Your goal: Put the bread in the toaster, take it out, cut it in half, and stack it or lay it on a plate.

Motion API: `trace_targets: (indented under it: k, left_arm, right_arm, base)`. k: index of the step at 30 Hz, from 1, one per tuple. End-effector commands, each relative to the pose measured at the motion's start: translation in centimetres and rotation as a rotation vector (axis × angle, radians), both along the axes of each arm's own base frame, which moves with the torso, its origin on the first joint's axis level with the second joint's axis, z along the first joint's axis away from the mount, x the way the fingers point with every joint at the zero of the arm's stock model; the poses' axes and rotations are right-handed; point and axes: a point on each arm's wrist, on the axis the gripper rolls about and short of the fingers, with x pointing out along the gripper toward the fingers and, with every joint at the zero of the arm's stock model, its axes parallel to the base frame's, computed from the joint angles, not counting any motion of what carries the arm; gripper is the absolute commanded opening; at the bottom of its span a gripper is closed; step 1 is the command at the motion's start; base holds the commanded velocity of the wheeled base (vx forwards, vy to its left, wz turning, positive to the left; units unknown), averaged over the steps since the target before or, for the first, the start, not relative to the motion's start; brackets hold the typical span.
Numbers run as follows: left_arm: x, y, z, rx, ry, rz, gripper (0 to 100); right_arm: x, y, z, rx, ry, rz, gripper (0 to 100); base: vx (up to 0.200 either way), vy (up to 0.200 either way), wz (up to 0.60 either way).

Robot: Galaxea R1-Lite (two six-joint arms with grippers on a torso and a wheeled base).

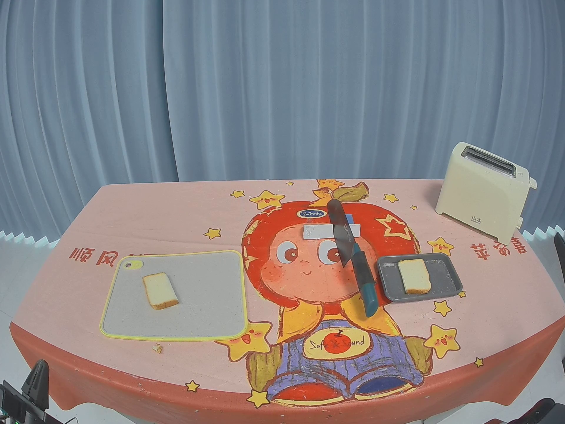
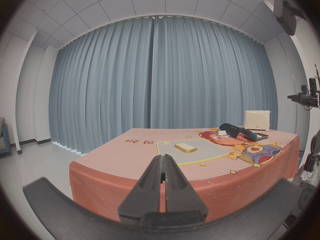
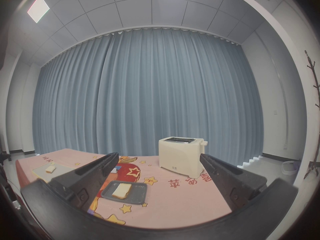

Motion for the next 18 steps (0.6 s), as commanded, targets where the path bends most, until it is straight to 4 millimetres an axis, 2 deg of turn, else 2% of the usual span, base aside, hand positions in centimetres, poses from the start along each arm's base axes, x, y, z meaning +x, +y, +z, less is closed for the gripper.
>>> trace_targets:
  k: [1,18]
  left_arm:
    - [0.0,0.0,-0.5,0.000,0.001,0.002,0]
    - [0.0,0.0,-0.5,0.000,0.001,0.000,0]
  right_arm:
    - [-1.4,0.0,0.1,-0.006,-0.037,0.035,100]
    - [-3.6,-0.1,-1.3,-0.039,-0.018,0.055,100]
  base:
    - [0.000,0.000,0.00]
    - [0.000,0.000,0.00]
